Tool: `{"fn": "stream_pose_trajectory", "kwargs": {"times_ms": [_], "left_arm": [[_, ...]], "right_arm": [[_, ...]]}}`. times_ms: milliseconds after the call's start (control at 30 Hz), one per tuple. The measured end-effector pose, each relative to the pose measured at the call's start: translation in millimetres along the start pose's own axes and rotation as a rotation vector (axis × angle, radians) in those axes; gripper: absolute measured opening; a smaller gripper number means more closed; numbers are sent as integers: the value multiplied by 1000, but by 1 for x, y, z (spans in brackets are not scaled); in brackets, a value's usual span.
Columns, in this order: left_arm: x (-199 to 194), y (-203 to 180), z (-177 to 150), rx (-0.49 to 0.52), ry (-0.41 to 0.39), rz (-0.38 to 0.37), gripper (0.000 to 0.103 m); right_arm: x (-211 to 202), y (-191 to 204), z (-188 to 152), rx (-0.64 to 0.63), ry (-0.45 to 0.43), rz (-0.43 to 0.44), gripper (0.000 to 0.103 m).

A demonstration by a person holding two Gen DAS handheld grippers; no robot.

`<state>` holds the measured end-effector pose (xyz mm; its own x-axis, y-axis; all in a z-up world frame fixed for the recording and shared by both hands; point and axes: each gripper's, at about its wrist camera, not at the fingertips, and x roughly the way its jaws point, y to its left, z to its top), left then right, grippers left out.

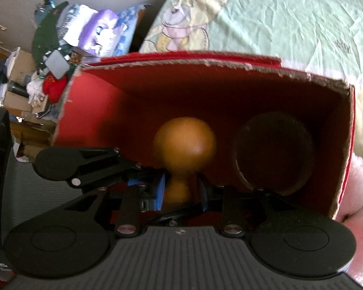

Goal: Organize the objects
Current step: 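Lower the gourd into the red box beside the tape roll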

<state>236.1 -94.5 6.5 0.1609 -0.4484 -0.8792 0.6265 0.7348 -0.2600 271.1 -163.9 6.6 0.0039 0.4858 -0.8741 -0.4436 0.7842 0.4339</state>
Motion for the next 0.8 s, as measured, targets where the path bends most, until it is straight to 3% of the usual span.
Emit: {"fn": "stream_pose_trajectory", "kwargs": {"times_ms": [167,433,633,800], "left_arm": [[7,-2,4,-4,34,-8,43],[10,-7,3,-3,62,33,44],[-3,-2,-5,-13,30,34,44],[-20,12,-13,-26,-15,110,44]], "right_arm": [[8,-8,-3,21,22,-33,29],[3,-12,-7,9,-16,-49,29],[0,-15,-7,16,-59,-35,29],[-2,-12,-5,34,-119,-1,27]]}}
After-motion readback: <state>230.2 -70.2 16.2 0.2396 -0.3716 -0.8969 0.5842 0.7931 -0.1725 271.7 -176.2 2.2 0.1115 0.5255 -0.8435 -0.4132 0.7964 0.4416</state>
